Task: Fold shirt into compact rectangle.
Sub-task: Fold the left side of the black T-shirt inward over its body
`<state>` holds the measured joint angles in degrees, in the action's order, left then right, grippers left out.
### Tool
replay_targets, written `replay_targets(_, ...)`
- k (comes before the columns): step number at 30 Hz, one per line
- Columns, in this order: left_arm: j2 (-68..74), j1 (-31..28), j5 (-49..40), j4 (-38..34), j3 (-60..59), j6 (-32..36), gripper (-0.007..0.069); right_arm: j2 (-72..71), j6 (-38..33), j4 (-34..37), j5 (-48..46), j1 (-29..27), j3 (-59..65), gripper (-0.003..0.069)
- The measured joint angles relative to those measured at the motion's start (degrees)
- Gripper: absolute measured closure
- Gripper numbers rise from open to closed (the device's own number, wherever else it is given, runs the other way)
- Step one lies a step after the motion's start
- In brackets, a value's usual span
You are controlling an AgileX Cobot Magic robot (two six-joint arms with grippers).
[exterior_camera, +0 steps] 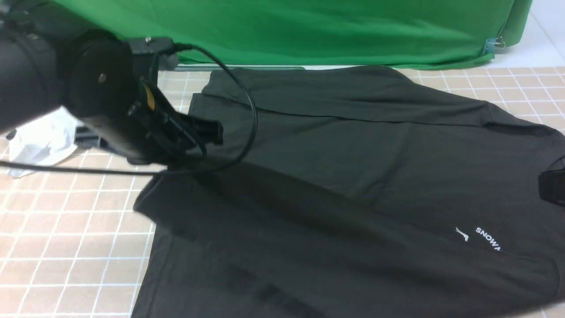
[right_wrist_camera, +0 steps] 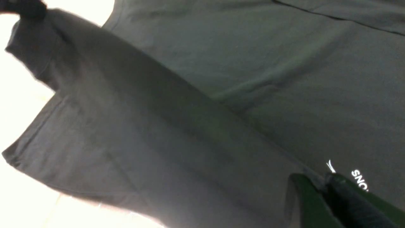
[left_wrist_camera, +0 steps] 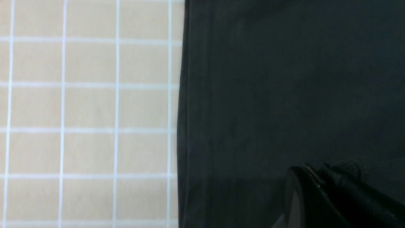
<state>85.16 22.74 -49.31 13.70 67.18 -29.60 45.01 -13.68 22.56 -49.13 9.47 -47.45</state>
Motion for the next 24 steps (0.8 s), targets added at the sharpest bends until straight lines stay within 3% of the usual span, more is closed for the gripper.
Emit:
replay_targets(13, 8.73, -3.76, 11.9, 7.12, 0.48, 1.64, 0.0594, 0.0, 0.0, 0.0, 0.14, 0.0, 0.0, 0.0515)
replay_targets(24, 11.42, -4.52, 18.37, 7.5, 0.48, 3.44, 0.0589, 0.0, 0.06, 0.0, 0.19, 0.0, 0.0, 0.0515)
